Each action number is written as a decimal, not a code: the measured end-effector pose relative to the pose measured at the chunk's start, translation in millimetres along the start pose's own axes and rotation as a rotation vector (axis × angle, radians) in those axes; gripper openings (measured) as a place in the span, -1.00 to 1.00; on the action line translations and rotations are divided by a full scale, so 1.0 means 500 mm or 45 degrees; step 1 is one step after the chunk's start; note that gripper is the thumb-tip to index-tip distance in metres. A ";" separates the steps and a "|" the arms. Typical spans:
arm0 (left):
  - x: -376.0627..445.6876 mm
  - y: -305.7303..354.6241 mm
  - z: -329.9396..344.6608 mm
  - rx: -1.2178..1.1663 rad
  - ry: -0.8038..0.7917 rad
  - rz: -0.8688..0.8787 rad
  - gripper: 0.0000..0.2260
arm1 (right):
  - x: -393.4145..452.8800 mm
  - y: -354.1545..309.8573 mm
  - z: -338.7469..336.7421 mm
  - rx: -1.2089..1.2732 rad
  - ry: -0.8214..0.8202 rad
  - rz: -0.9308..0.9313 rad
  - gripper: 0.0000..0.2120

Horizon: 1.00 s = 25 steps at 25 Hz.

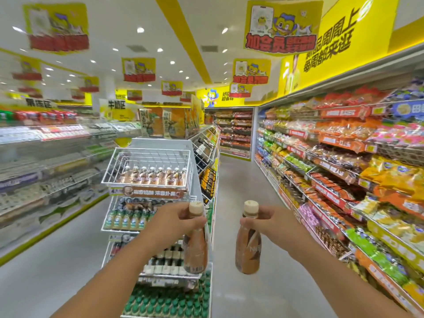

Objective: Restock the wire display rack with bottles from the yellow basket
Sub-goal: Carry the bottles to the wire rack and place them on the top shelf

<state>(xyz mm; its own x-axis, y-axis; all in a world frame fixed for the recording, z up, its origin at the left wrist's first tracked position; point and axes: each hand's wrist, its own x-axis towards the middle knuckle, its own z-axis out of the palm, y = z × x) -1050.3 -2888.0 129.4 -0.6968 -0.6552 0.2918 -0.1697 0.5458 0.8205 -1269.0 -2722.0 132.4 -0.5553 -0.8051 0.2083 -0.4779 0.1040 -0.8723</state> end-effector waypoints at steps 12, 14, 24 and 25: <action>0.228 -0.271 -0.423 0.021 0.109 -0.057 -0.85 | 0.348 -0.172 0.388 0.081 -0.006 -0.072 -0.88; 0.280 -0.303 -0.447 -0.001 0.125 -0.060 -0.85 | 0.408 -0.172 0.419 0.063 -0.007 -0.077 -0.88; 0.648 -0.482 -0.470 0.013 0.117 -0.107 -0.83 | 0.804 -0.099 0.537 0.014 -0.067 -0.096 -0.85; 0.697 -0.497 -0.472 0.002 0.108 -0.110 -0.82 | 0.853 -0.095 0.543 0.011 -0.077 -0.099 -0.84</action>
<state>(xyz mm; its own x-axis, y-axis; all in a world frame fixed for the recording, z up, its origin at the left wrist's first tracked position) -1086.5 -3375.3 143.4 -0.6180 -0.7417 0.2606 -0.2277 0.4862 0.8437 -1298.5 -3229.0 142.3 -0.4745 -0.8445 0.2486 -0.5117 0.0347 -0.8585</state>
